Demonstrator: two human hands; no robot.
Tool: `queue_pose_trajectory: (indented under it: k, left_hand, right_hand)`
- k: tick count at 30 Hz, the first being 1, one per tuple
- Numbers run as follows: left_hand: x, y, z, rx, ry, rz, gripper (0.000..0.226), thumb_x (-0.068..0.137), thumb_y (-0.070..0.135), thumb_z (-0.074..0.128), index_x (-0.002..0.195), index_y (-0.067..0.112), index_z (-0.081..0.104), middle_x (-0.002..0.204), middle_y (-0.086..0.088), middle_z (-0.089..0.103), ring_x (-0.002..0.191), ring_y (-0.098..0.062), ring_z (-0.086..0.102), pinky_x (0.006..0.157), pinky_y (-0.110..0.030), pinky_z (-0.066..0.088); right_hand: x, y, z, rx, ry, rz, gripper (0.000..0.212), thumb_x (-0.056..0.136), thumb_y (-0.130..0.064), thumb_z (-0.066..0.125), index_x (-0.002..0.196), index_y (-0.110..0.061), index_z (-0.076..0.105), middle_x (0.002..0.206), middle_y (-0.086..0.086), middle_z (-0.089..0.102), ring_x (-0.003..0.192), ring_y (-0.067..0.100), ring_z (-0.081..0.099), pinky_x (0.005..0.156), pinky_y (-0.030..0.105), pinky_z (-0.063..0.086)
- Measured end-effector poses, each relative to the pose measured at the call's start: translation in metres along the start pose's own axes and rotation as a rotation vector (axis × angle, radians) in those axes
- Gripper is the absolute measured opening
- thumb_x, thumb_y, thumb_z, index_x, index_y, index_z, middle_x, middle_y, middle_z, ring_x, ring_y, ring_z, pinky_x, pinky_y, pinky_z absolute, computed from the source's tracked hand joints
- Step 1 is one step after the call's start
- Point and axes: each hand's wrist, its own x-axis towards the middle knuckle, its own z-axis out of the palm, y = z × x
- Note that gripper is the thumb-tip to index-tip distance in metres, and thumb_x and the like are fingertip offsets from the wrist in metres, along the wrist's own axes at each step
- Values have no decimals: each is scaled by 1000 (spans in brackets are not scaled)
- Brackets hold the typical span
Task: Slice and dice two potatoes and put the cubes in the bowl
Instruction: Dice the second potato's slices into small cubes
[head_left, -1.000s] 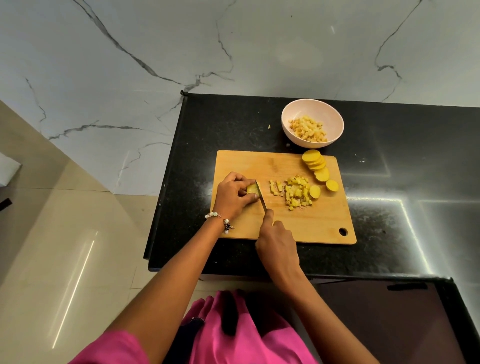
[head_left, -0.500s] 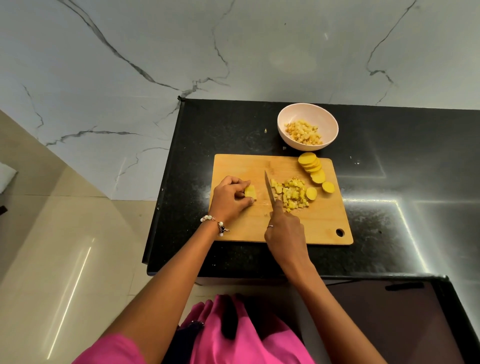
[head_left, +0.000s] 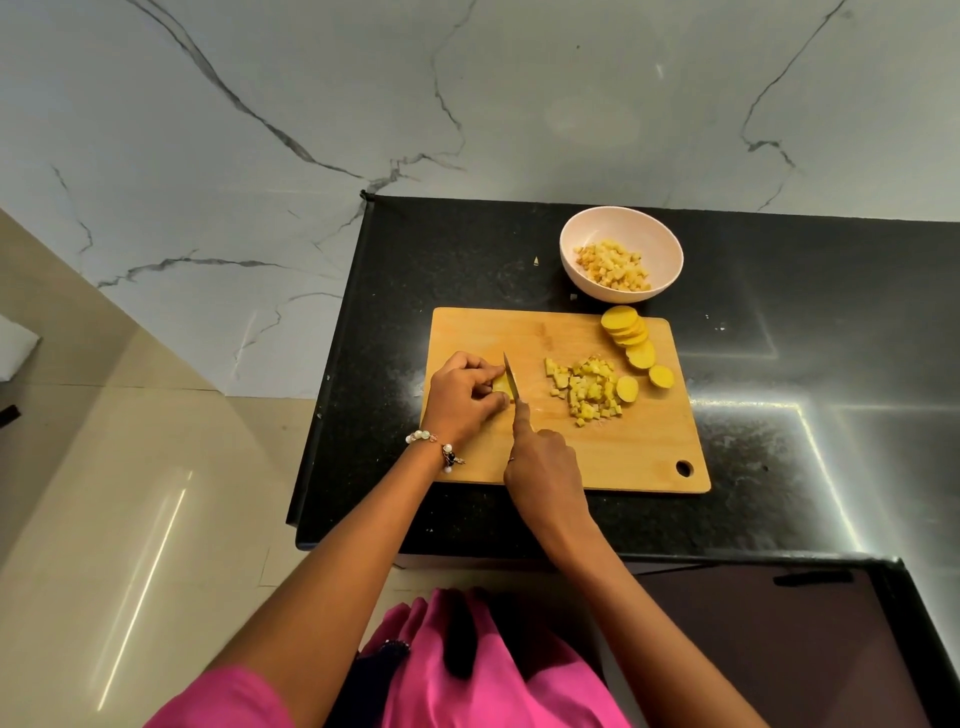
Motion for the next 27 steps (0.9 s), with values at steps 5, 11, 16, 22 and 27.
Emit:
queue_pose_trajectory:
  k: [5,11,16,22,27]
  left_hand:
    - [-1,1,2,-20,19,-2,38,75,11,76,112,6,68,98,2,54,71,4,51,70,-1,41]
    - [-2,1,2,-25,24,6,40,74,12,78,112,6,68,97,3,54,70,4,50,69,-1,41]
    - [-2,2,3,-14,26,8,41,74,13,78,112,5,67,98,3,53,71,2,50,68,-1,41]
    - [-3,3,3,-1,35,11,40,74,14,77,112,6,67,98,3,54,76,-5,52,69,-3,44]
    - [-1,3,4,-5,34,5,39,75,11,76,112,4,68,98,1,54,76,-7,53,69,-2,43]
  right_hand:
    - [0,-1,9,-83,5,-33,60,98,-5,28,151,-7,-1,110,18,55,91,34,57,67,34,36]
    - [-14,2,9,-91,-21,-14,62,98,-4,30,150,-9,-5,111,18,53,91,35,59,69,37,41]
    - [-9,2,8,-124,11,-17,60,99,-5,29,151,-10,-1,111,17,53,89,35,59,68,39,45]
    - [-19,6,5,-142,-7,-27,61,100,-7,29,151,-11,-5,111,17,51,89,33,60,63,35,36]
    - [-6,-1,8,-141,47,-36,60,99,-3,29,151,-8,0,108,17,53,85,33,59,62,35,36]
